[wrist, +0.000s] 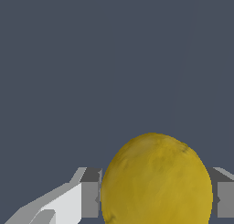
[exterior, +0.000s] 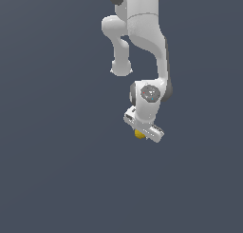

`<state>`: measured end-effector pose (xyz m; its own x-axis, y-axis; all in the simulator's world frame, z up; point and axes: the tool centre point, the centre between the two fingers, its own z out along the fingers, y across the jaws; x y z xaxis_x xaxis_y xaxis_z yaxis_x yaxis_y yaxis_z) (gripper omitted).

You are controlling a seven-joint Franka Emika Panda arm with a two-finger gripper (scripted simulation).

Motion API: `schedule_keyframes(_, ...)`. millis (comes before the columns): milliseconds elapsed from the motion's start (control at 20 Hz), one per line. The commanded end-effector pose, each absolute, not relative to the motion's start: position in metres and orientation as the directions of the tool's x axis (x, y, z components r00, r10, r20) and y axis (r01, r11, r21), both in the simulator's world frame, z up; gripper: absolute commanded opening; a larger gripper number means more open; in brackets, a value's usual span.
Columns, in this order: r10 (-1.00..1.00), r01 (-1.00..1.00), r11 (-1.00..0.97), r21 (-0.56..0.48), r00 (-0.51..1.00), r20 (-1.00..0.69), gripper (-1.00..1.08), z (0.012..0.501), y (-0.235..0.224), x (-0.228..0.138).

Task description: Pick up the object and move it to a goal position.

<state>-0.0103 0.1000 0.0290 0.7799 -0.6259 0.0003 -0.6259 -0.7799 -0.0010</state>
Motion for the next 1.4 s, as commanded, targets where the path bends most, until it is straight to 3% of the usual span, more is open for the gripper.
schedule_keyframes(0, -0.626, -0.626, -0.78, -0.001, 0.78, 0.0, -1.0, 0.029, 0.1, -0.01)
schedule_keyframes(450, -0.626, -0.626, -0.78, -0.001, 0.78, 0.0, -1.0, 0.045, 0.066, -0.015)
schedule_keyframes(1350, -0.627, -0.627, -0.779, -0.001, 0.779, -0.001, -1.0, 0.126, -0.107, -0.034)
